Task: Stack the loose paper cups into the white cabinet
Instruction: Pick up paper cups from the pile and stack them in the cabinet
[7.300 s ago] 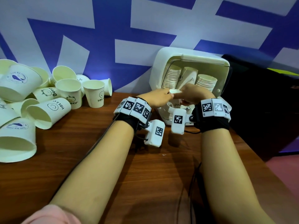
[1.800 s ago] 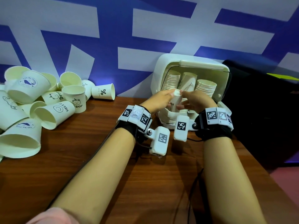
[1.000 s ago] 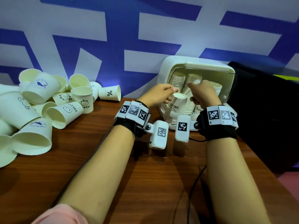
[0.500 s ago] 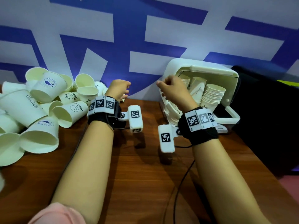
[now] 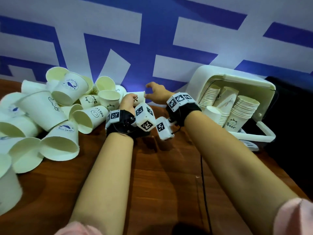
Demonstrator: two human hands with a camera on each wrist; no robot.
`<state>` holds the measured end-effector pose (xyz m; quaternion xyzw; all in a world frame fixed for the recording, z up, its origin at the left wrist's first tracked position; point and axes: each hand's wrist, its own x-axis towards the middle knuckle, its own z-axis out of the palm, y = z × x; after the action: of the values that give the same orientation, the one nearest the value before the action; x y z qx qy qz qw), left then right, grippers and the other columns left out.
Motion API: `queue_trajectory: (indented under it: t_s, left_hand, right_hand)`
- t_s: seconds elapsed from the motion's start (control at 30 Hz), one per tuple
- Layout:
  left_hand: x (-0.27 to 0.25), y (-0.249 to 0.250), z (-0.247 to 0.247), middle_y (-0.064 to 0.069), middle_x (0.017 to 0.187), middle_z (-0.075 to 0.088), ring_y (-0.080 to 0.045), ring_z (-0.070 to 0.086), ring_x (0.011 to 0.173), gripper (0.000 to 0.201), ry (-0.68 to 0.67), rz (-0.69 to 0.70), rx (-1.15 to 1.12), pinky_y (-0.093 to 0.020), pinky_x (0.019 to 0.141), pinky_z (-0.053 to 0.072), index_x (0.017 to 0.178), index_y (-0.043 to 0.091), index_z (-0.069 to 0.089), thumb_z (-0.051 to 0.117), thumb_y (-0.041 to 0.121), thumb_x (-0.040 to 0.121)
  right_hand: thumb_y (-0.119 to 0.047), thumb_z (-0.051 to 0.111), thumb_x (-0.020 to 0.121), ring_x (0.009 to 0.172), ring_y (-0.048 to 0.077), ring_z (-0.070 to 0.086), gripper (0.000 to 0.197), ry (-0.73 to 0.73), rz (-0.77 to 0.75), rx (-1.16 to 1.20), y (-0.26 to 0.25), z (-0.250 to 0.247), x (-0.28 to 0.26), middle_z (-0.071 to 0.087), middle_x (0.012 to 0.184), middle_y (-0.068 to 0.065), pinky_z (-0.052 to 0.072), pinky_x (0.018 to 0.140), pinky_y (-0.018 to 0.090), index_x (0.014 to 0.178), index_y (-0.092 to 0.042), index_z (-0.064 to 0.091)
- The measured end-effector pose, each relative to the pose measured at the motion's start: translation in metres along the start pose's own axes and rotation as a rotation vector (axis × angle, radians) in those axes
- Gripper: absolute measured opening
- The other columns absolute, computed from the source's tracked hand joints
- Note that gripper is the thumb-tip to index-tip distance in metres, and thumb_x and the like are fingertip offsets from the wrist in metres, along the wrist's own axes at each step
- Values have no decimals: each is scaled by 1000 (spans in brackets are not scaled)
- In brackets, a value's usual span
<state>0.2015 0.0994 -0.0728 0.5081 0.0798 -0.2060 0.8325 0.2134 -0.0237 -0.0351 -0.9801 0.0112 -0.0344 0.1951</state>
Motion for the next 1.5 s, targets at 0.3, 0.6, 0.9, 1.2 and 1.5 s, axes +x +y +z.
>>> queue_trajectory:
  t_s: [0.3, 0.6, 0.9, 1.2, 1.5]
  left_hand:
    - [10, -13, -6, -5, 78, 49, -16, 54, 44, 24, 24, 17, -237, -16, 38, 42, 80, 10, 48, 40, 26, 96]
    - [14, -14, -5, -4, 64, 44, -14, 46, 41, 29, 28, 2, -360, -15, 34, 41, 71, 11, 44, 39, 19, 98]
    - [24, -15, 5, -5, 74, 54, -16, 54, 60, 21, -70, -26, -161, -26, 53, 48, 91, 9, 58, 57, 30, 90]
    - [-20, 7, 54, -2, 108, 64, -9, 65, 91, 35, -593, 430, 320, -31, 78, 56, 124, 10, 55, 63, 16, 91]
    - [-58, -17, 117, -6, 136, 50, -19, 52, 124, 54, -716, 697, 596, -37, 94, 53, 139, 23, 43, 65, 14, 90]
  right_hand:
    - [-48, 65, 84, 142, 32, 26, 76, 149, 100, 50, 1, 50, 44, 34, 153, 6, 22, 115, 47, 146, -30, 26]
    - [-53, 58, 90, 126, 33, 40, 60, 80, 95, -78, -1, 46, 39, 36, 136, 15, 34, 104, 39, 133, -12, 51]
    - [-33, 75, 82, 122, 25, 50, 69, 159, 120, 221, 11, 11, -6, 50, 133, 11, 41, 87, 29, 133, -6, 36]
    - [-24, 81, 76, 104, 15, 56, 63, 389, 5, 280, 24, -73, -110, 60, 118, 5, 45, 77, 24, 130, -8, 51]
    - [14, 79, 61, 103, 16, 58, 77, 535, 64, 674, 84, -101, -167, 60, 112, 3, 52, 85, 30, 122, -16, 44]
